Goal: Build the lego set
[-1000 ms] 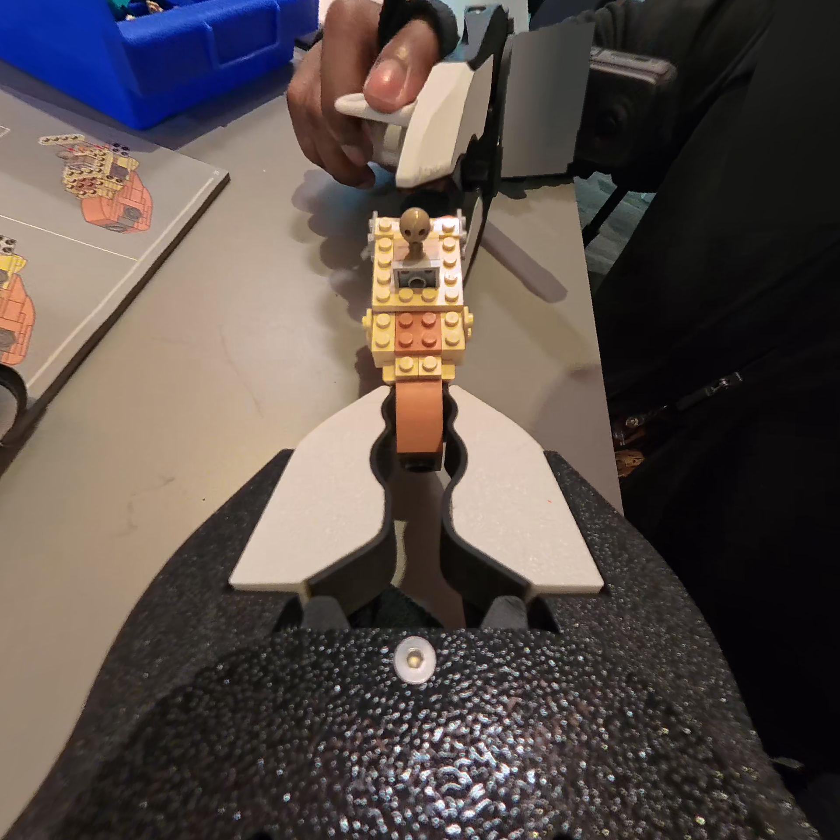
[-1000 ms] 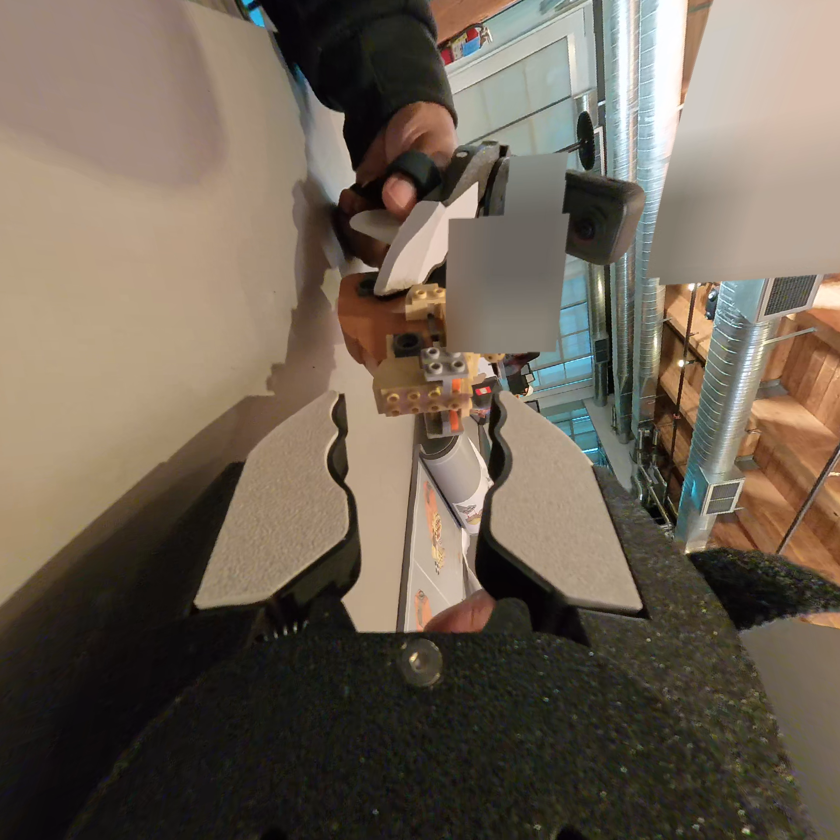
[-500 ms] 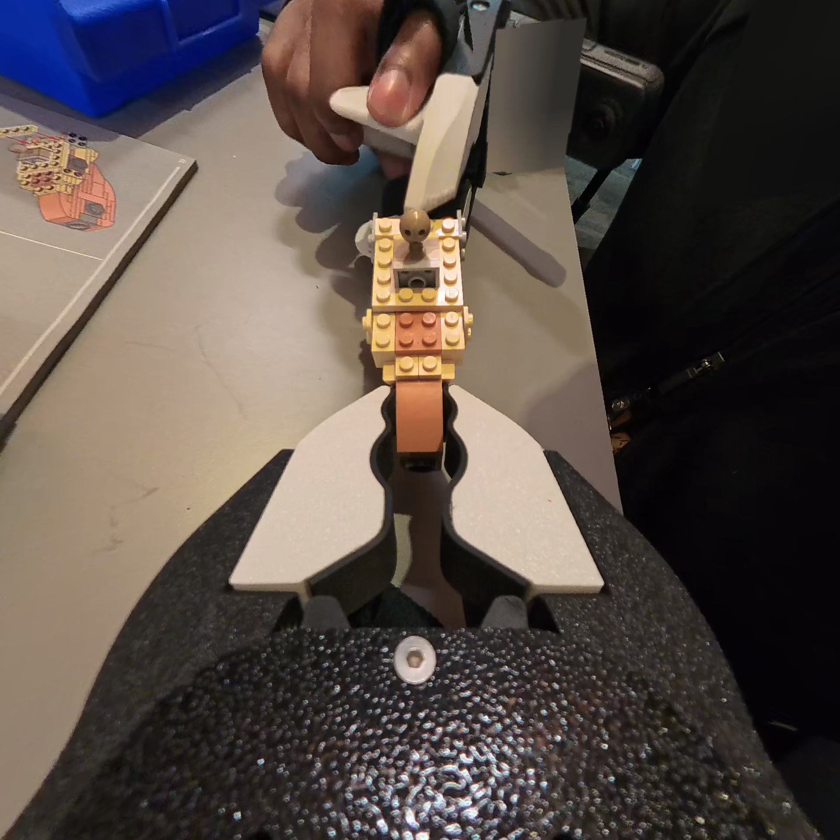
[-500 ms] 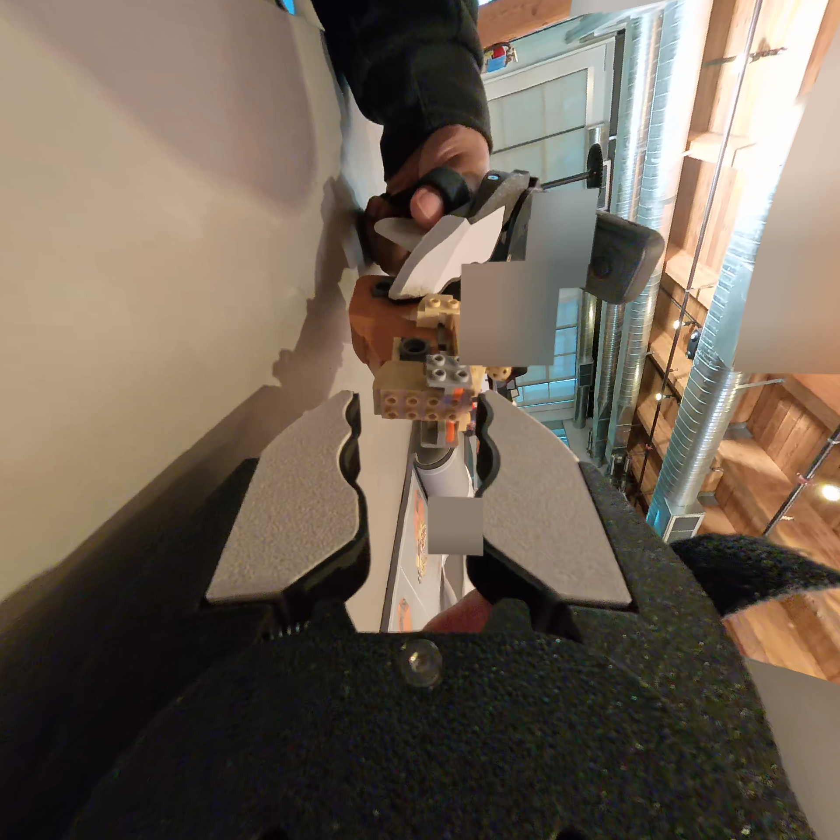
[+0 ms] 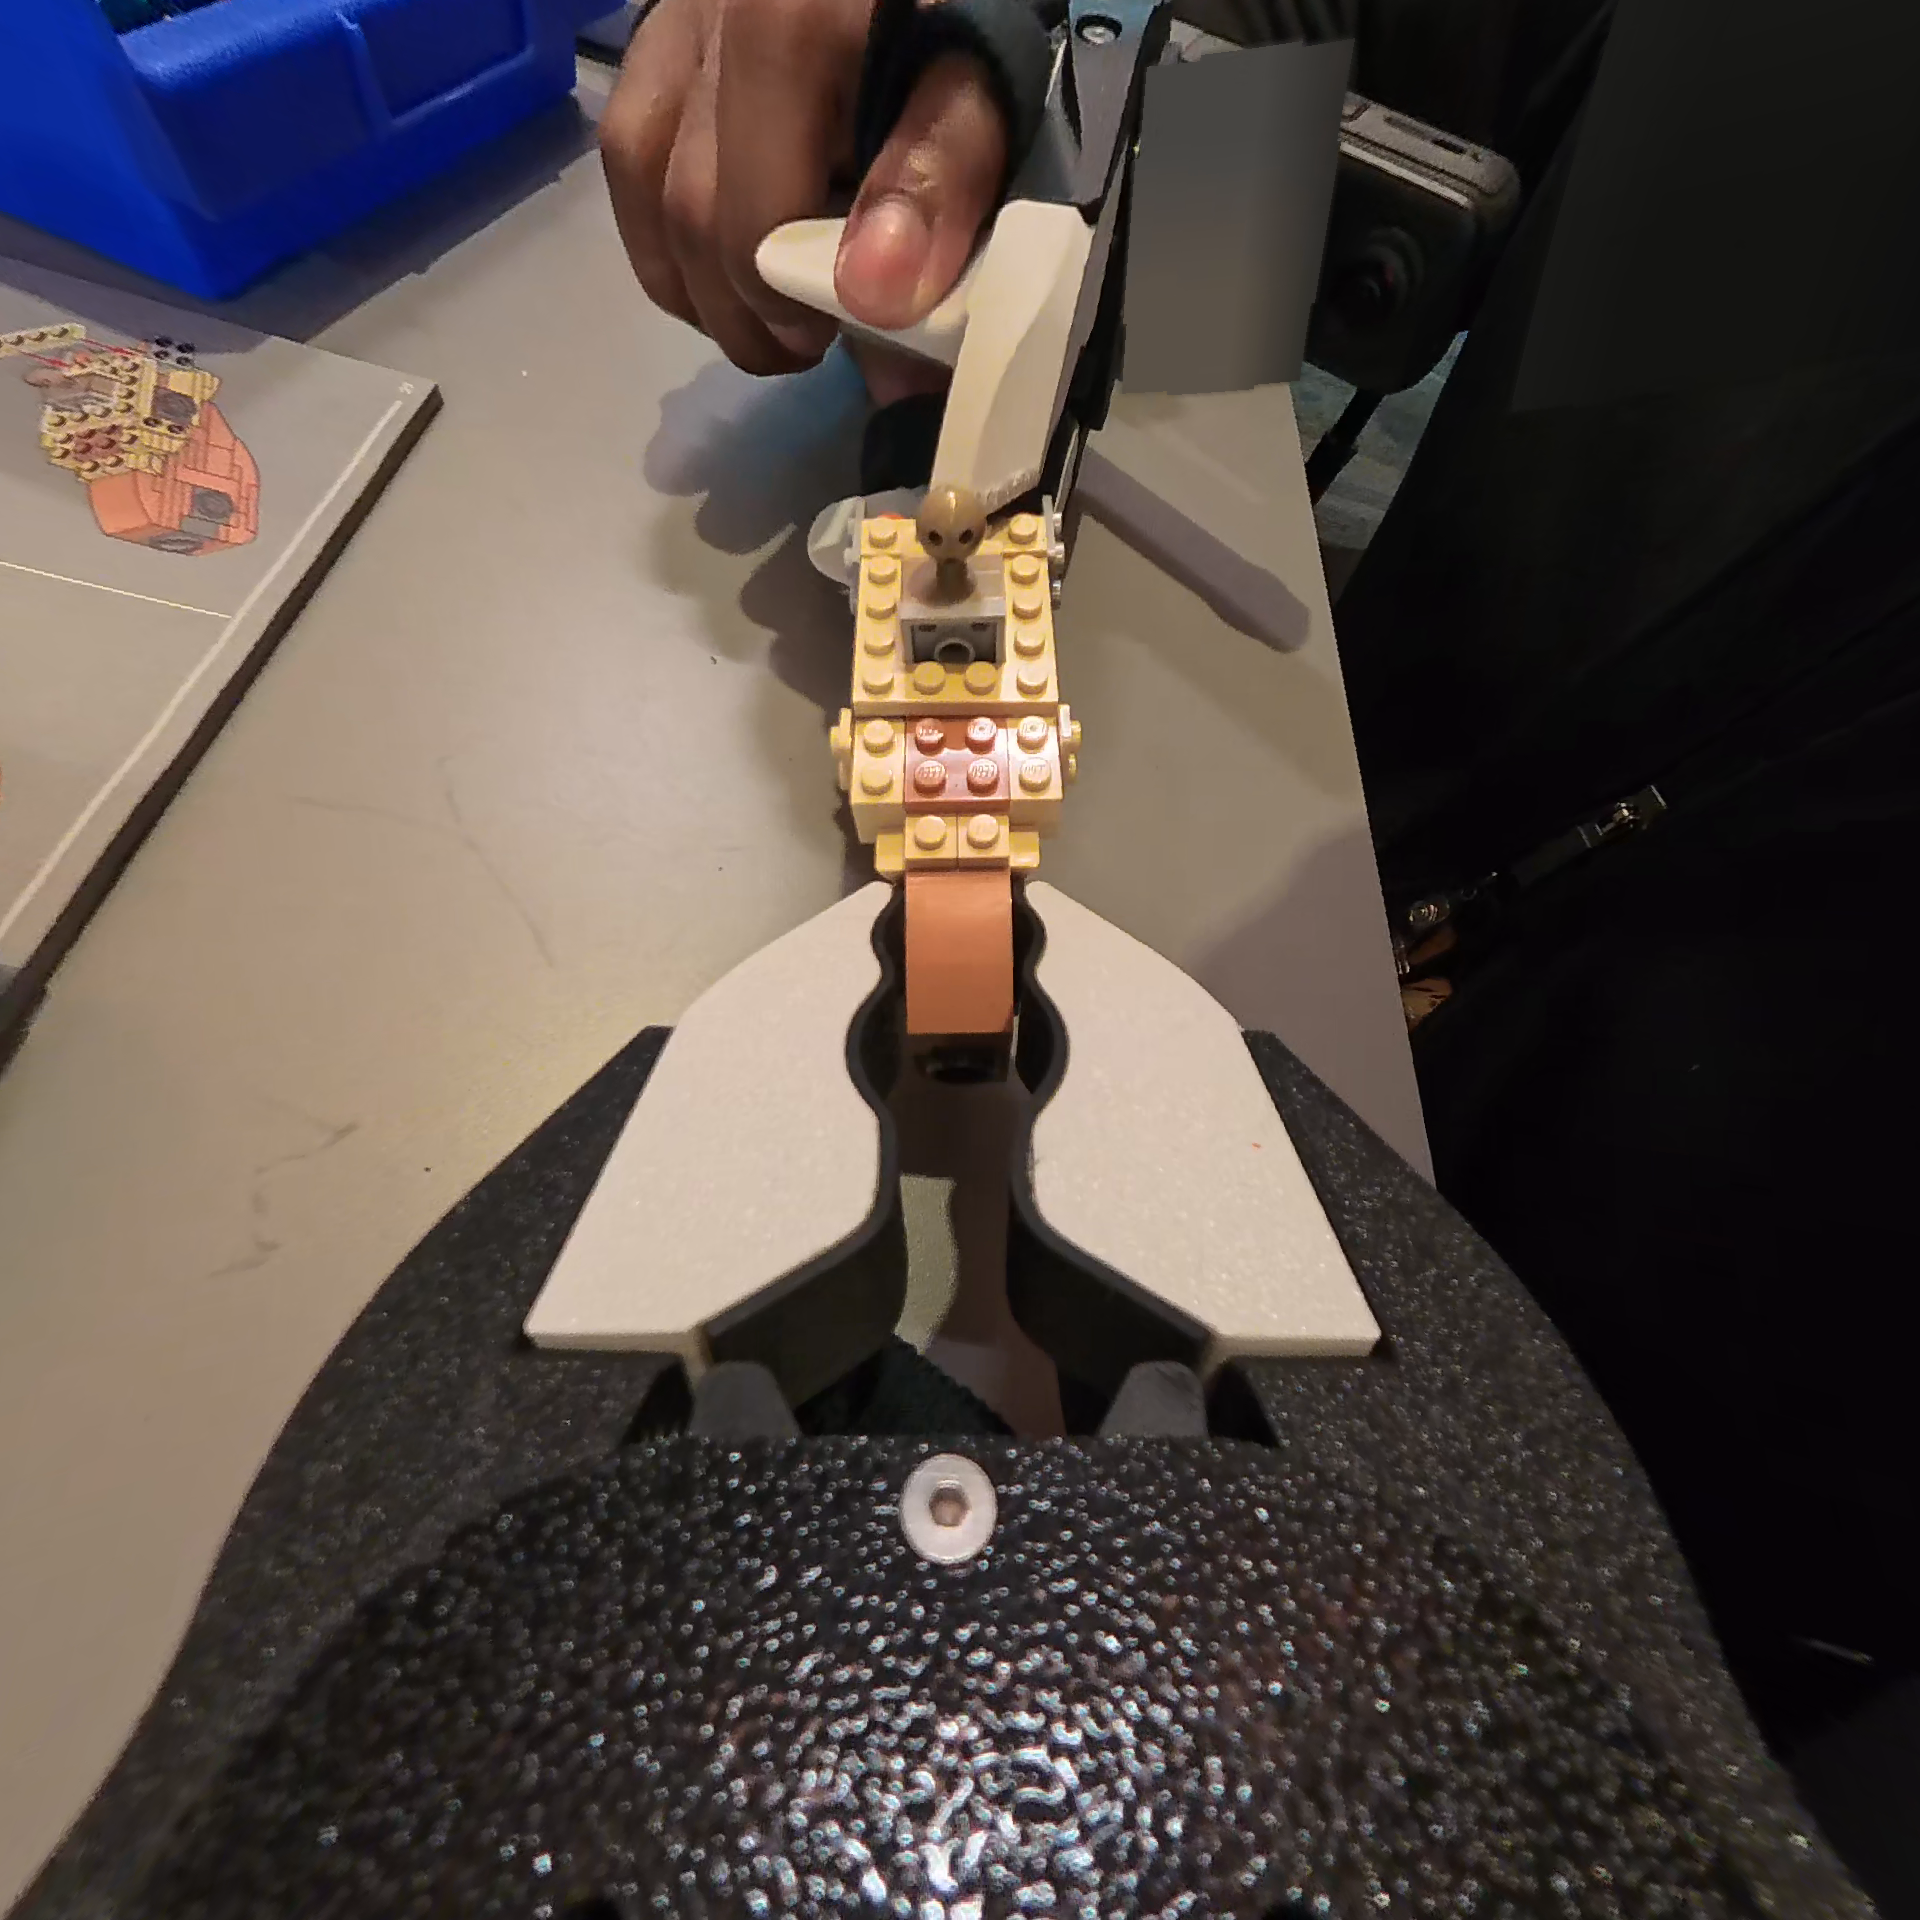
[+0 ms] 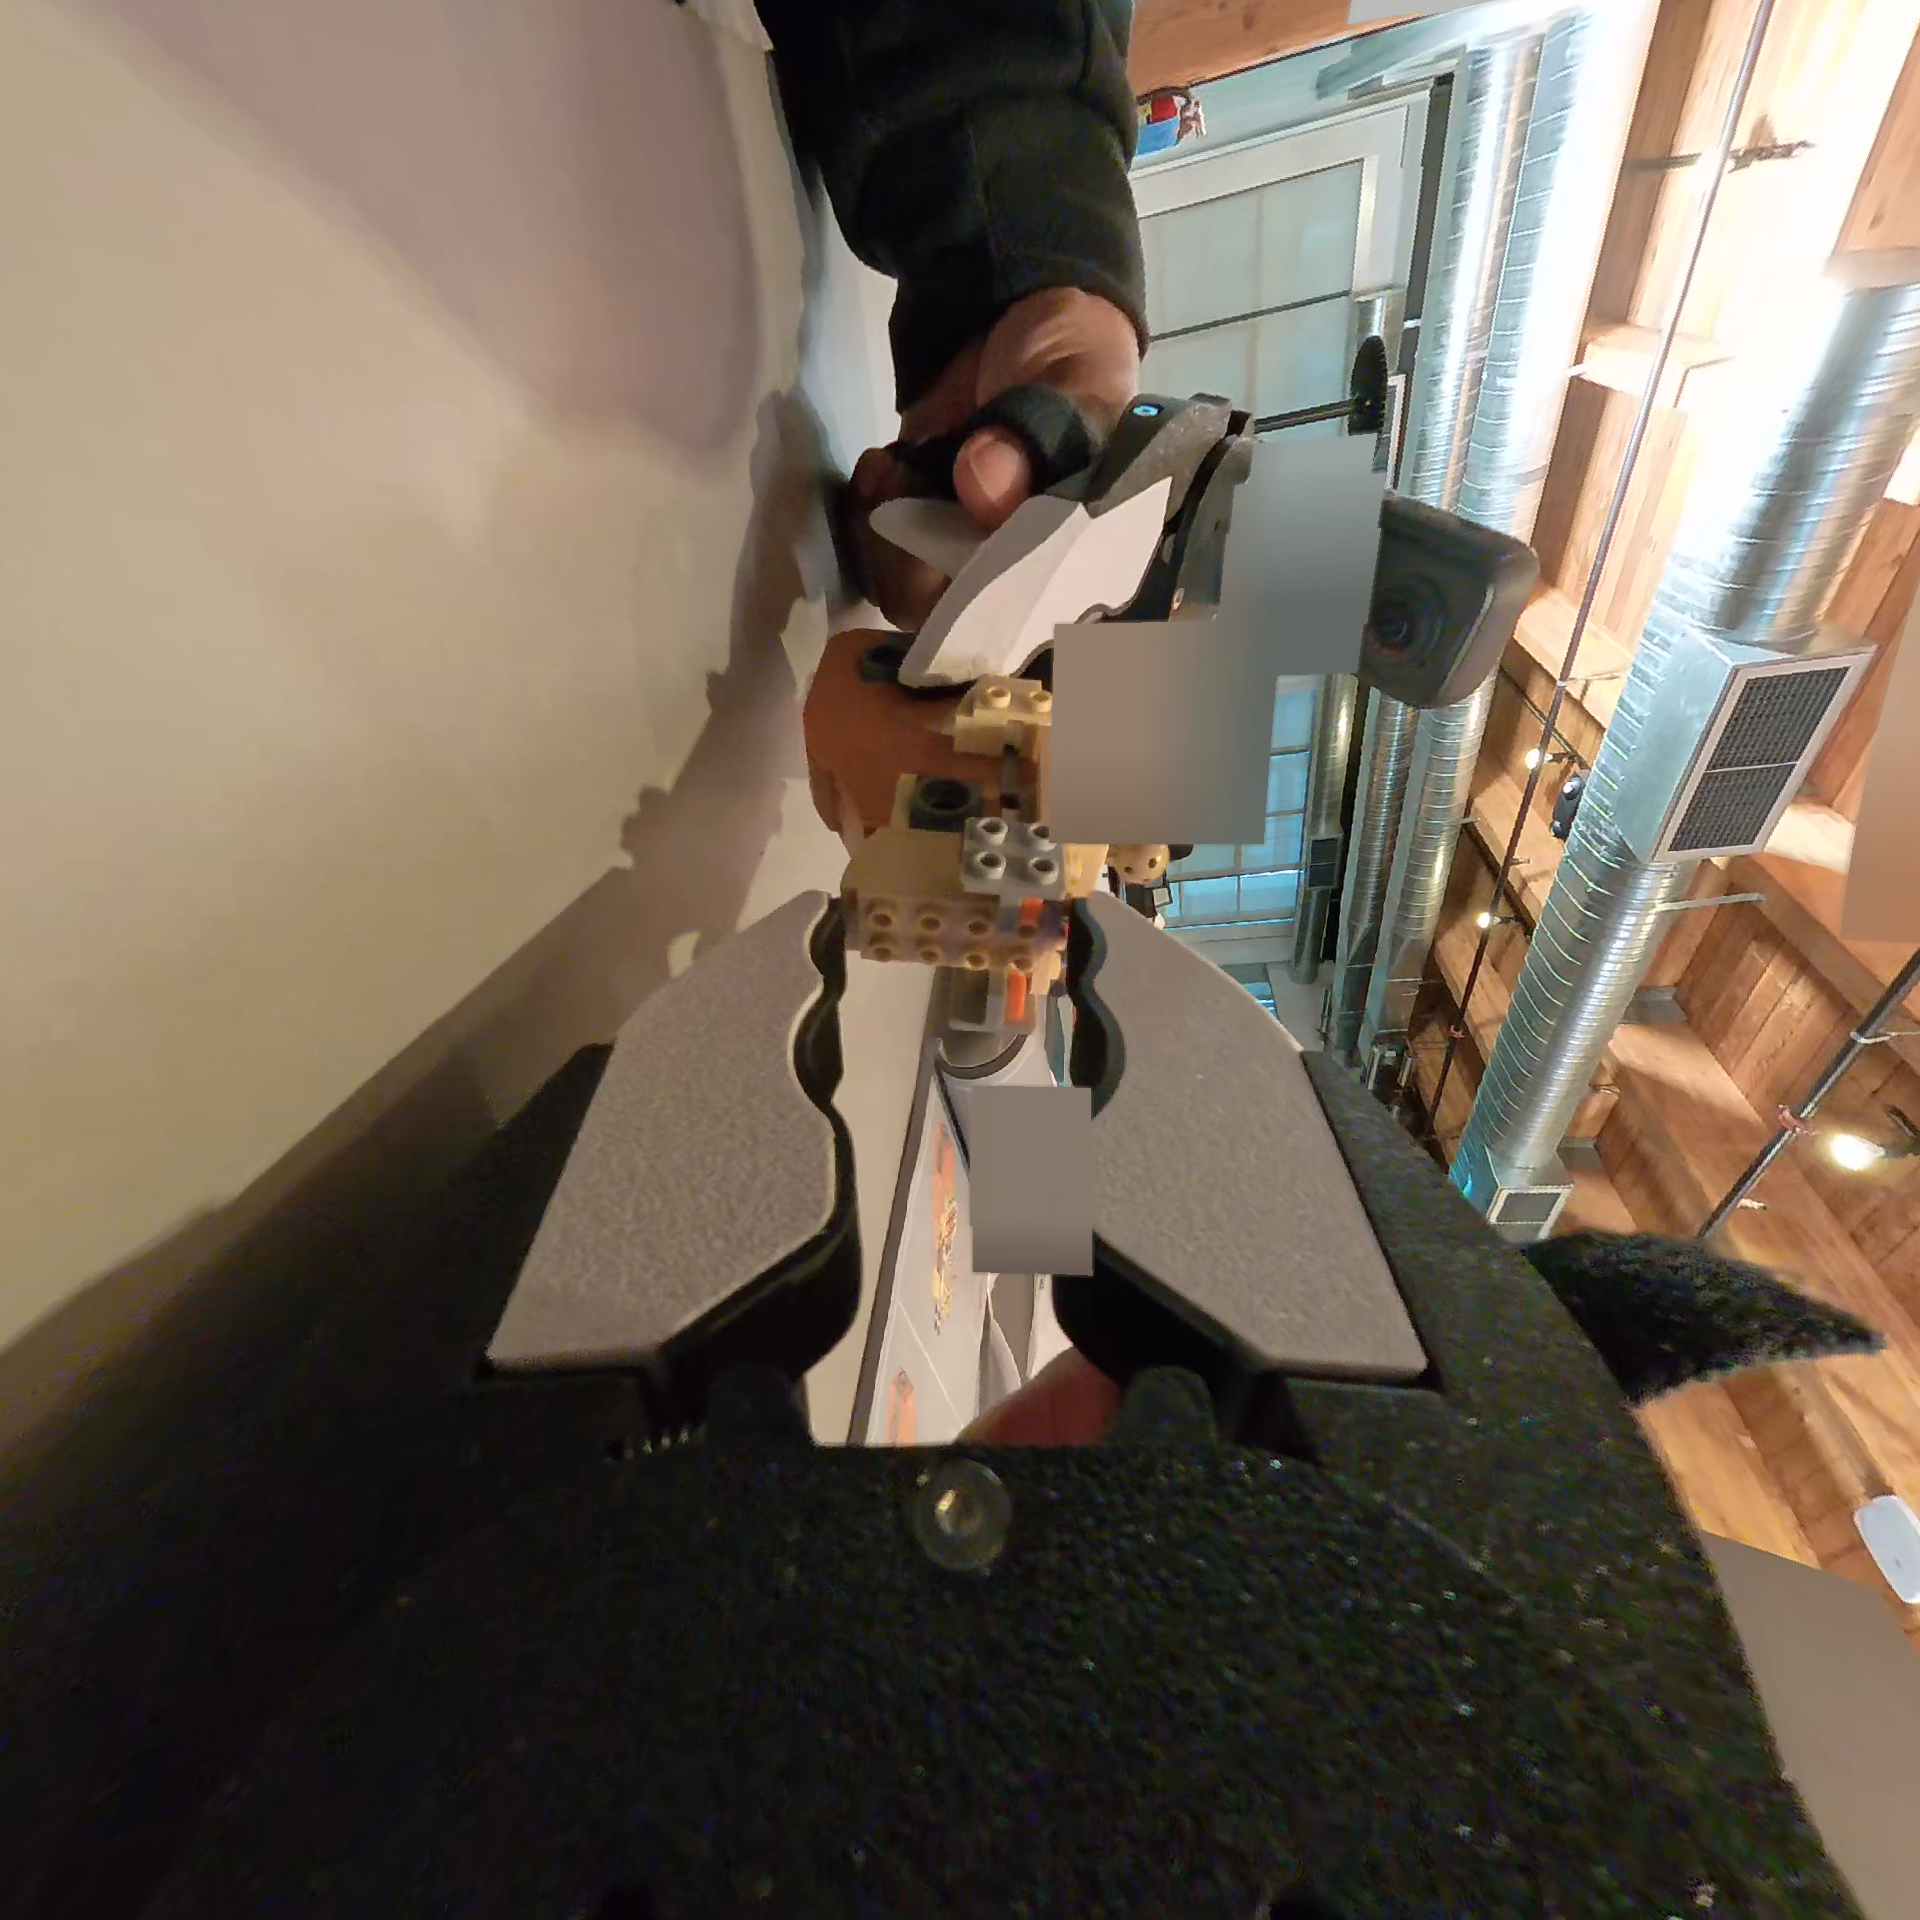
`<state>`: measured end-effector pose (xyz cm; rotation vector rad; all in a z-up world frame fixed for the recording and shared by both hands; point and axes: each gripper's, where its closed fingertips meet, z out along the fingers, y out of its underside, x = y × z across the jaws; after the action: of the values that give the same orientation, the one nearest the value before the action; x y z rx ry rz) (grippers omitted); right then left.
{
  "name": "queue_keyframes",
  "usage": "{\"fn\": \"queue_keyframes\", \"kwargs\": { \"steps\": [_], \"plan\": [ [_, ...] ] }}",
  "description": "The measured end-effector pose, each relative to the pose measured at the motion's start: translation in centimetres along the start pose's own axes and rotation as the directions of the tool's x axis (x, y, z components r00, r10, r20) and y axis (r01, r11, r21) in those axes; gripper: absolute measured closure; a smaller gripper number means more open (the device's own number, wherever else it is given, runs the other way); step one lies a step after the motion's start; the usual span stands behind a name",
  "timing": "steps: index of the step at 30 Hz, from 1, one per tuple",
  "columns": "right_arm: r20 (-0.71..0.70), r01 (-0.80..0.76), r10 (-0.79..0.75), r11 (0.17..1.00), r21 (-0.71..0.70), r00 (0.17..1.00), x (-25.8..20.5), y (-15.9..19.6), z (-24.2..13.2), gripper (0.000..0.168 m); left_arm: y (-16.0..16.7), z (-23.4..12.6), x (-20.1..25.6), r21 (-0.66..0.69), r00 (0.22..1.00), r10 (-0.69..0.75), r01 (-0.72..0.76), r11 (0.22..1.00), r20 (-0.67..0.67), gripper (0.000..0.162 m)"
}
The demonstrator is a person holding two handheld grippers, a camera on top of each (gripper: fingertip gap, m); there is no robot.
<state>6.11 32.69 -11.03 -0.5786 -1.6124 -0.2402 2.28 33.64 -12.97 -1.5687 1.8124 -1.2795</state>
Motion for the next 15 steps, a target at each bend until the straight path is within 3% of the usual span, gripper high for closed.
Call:
{"fn": "queue_keyframes", "kwargs": {
  "steps": [15],
  "plan": [
    [0.022,0.027,-0.027,0.999,-0.018,0.999,-0.03,0.02,-0.12,0.129,0.15,0.09,0.18,-0.01,1.0,0.016,-0.016,1.0,0.0,0.144]
  ]
}}
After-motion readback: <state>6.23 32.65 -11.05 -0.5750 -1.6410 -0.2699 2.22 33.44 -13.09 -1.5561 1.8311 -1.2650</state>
